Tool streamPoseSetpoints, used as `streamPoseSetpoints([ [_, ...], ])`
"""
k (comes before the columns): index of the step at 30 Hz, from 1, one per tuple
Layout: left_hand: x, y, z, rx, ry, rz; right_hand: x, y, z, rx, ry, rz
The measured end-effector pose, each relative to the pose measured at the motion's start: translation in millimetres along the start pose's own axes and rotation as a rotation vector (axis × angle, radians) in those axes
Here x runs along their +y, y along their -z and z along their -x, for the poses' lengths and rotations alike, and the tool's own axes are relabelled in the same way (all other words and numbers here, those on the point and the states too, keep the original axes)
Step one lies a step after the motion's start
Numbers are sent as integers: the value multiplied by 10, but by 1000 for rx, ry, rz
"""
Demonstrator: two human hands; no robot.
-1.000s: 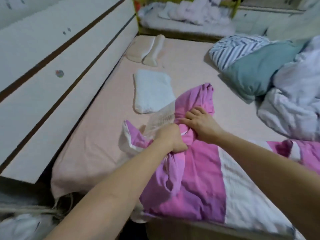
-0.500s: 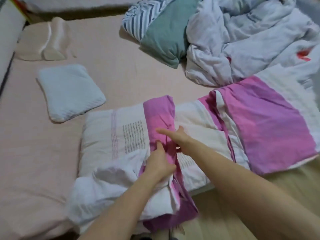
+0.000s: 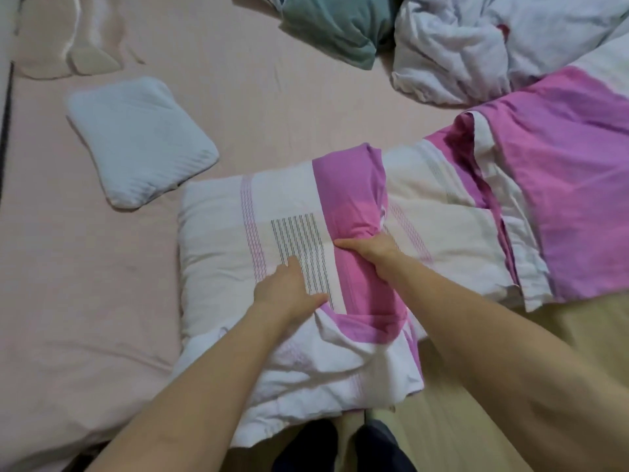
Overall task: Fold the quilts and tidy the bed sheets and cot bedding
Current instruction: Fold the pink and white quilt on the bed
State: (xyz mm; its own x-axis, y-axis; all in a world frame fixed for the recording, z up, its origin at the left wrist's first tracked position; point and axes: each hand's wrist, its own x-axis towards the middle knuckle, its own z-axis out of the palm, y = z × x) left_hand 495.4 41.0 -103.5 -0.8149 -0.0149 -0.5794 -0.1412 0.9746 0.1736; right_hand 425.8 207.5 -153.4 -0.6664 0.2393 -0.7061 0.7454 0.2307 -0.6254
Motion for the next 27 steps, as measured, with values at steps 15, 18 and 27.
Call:
streamPoseSetpoints([
  [15,-370,-78,74,126,-108,35,-153,329,87,284,450,925],
  [18,-791,-186,440,82,-16,-21,-15,26,691,-107,1011,971],
  [27,-1248,-1004,1102,-16,-37,22,612,-792,1383,-210,991,1406],
])
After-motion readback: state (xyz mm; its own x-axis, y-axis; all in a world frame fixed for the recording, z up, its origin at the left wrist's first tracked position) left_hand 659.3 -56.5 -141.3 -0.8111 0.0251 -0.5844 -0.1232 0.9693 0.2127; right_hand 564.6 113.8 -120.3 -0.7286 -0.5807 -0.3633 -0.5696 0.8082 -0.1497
